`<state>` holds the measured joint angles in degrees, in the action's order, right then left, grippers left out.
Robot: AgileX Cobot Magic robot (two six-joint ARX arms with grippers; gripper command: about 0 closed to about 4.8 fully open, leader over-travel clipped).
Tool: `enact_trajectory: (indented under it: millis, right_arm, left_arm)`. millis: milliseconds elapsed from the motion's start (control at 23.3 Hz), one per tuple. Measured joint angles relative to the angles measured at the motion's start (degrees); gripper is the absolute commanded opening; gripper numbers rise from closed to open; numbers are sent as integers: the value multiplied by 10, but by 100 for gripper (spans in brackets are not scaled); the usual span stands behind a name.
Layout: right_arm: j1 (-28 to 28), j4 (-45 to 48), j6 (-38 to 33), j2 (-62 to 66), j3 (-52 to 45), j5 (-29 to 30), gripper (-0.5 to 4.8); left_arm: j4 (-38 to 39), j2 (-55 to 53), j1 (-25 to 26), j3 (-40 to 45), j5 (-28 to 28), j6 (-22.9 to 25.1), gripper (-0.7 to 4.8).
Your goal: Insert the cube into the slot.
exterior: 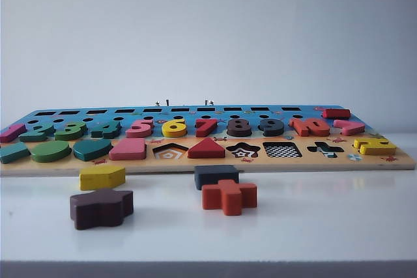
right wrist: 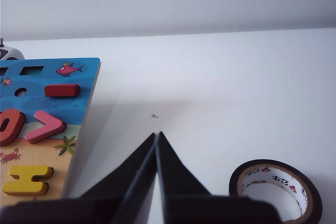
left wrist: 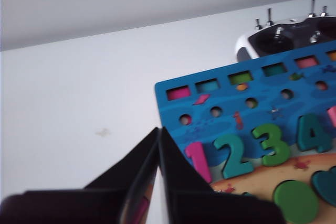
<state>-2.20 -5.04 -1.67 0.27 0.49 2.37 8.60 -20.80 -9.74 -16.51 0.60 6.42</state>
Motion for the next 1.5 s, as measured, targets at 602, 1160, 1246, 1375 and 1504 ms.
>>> enact_trajectory:
  millis: [602,1160,1246,1375,1504]
  right_arm:
    - [-23,-2,0,0,0,0,-5]
    - [-139,-61,-20,68,59,-18,-4]
    - [-174,-64,-20,114,90,-34,-4]
    - [-222,-67,-20,189,146,-49,-5]
    - [-266,-73,-20,257,210,-50,-4]
  left_arm:
    - [254,-164,-201,-225,17,10,17]
    - [370,-237,-263,-327,132,10,17]
    - [381,-256,-263,-348,155,10,17]
    - [403,-282,-263,-377,183,10,17]
    - [427,-303,-263,-397,206,10,17]
